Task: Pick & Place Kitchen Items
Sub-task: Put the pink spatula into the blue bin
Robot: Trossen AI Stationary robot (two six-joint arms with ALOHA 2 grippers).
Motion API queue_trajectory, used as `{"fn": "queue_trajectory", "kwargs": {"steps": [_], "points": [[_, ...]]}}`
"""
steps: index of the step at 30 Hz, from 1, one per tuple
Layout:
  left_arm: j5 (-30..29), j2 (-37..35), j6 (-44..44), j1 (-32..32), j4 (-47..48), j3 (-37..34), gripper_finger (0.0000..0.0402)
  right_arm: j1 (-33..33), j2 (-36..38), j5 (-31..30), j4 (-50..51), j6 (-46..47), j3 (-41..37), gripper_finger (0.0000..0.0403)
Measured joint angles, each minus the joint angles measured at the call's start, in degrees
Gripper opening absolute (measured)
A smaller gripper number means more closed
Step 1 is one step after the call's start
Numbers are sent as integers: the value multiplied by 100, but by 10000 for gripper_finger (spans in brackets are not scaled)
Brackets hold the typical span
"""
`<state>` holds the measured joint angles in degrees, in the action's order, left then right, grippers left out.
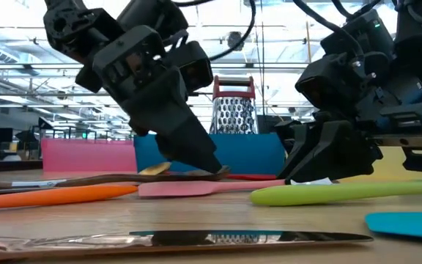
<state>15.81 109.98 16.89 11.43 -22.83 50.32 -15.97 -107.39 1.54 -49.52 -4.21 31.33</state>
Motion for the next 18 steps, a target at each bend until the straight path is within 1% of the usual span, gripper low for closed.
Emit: {"fn": "queue_trajectory", "kwargs": {"steps": [3,6,9,14,18], "points": [[117,57,-18,-35,142,21,230,-2,0,2,-80,-78,-1,45],[238,181,-30,-89,379,234,230,0,0,-2,-113,-115,-2,45],[240,285,-64,-136,900,607,230,0,0,-4,-129,-118,-4,45],[216,380,-293,-139,2331,1257,230,4,0,-31,-179,-137,-7,45],[230,387,-195,-124,3026,1489,229,-20,-2,-140,-212,-238,-7,45]]}}
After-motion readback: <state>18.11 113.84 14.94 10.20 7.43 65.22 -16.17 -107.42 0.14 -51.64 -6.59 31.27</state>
